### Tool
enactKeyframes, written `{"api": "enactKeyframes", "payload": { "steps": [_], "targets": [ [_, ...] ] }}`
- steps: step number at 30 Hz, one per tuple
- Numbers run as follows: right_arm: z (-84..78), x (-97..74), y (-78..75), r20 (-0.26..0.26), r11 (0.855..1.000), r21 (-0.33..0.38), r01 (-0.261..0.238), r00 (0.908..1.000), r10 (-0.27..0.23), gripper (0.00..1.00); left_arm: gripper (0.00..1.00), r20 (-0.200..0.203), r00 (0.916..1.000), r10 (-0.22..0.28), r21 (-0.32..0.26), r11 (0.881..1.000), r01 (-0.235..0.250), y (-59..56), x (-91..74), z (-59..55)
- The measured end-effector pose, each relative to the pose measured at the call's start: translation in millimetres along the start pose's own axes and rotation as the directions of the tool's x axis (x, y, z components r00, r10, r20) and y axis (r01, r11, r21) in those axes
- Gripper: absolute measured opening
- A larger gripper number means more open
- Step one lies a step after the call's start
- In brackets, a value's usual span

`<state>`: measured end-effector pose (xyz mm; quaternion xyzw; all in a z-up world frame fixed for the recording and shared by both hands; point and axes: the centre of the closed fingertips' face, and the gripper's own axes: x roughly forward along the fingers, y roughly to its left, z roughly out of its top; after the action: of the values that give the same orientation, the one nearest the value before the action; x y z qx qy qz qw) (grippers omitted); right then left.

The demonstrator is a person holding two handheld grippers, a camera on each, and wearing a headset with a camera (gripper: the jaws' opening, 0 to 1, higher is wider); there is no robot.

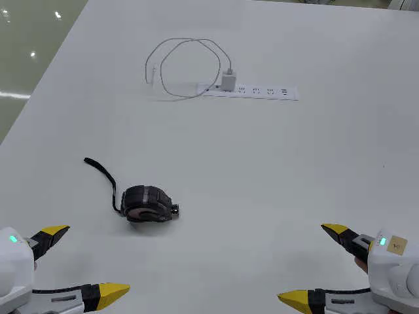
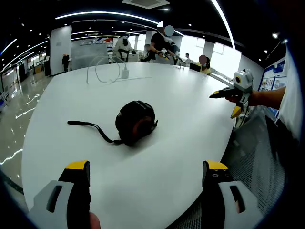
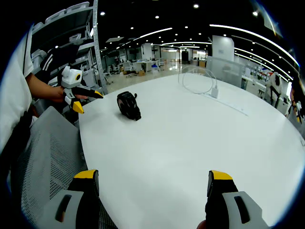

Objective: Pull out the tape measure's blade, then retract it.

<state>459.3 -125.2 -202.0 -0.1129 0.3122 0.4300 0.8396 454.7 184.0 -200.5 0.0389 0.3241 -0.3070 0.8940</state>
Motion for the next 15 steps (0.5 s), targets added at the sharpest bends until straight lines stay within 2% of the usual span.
{"api": "enactKeyframes", "payload": {
  "steps": [15],
  "targets": [
    [-0.5,0.6,0.4,0.0,1.0,0.002,0.0,1.0,0.0,0.93,0.96,-0.001,1.0,-0.004,-0.001,1.0,0.004,-1.2,0.5,-1.4]
  ]
}}
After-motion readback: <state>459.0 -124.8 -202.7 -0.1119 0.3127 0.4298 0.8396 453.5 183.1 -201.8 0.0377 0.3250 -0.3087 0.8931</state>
